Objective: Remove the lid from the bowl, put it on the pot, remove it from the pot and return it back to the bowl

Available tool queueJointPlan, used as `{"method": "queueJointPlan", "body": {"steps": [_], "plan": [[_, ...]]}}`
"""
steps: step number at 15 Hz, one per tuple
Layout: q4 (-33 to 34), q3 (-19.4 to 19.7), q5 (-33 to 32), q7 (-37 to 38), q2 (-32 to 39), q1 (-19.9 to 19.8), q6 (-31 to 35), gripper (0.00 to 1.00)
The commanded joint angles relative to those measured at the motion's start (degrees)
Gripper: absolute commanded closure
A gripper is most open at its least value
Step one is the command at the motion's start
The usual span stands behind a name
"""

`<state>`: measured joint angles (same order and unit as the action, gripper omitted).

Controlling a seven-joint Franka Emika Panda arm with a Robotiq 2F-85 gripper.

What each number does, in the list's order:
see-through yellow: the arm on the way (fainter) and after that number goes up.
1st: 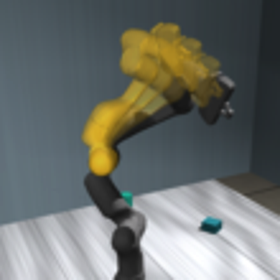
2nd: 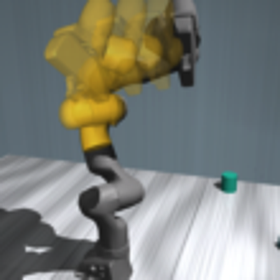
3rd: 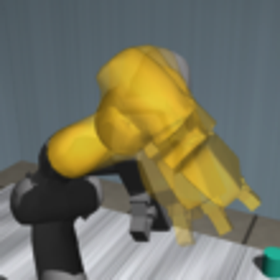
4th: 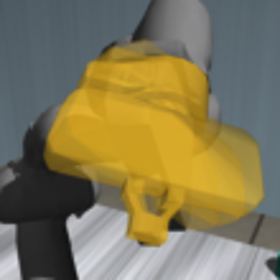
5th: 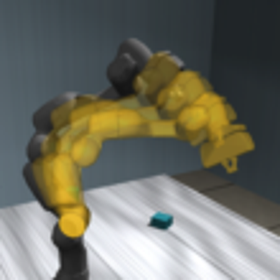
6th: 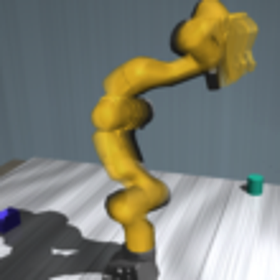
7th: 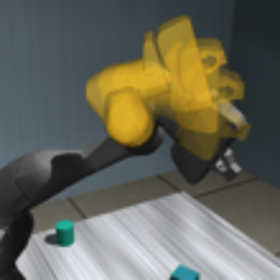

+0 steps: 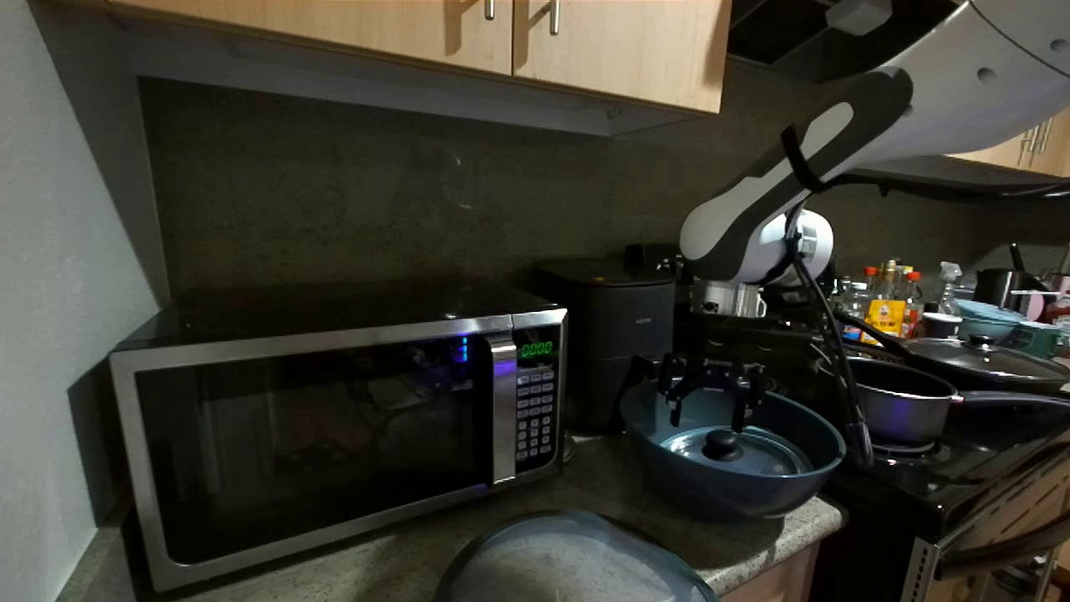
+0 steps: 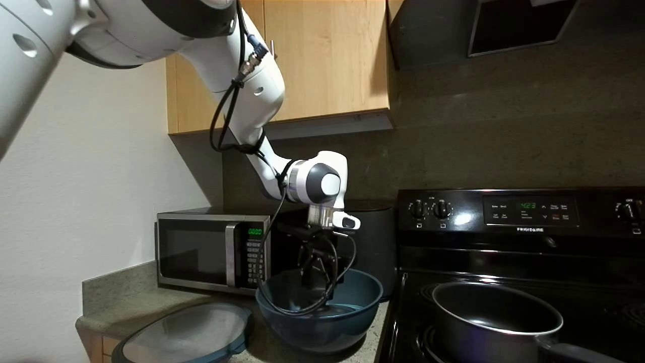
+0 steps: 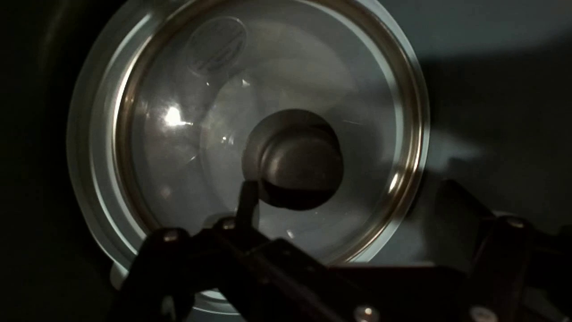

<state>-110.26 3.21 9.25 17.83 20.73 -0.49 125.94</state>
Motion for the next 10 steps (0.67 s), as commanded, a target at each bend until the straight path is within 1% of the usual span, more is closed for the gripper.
{"method": "queueJointPlan", "body": {"steps": [1, 9, 10], "plan": [[0.0, -0.1, 0.9, -0.4, -0.4, -0.6, -2.8, 0.0], [0.5, 0.6, 0.8, 0.5, 0.7, -0.8, -4.6, 0.0], [0.6, 0.6, 0.9, 0.3, 0.8, -0.9, -4.6, 0.25]]}}
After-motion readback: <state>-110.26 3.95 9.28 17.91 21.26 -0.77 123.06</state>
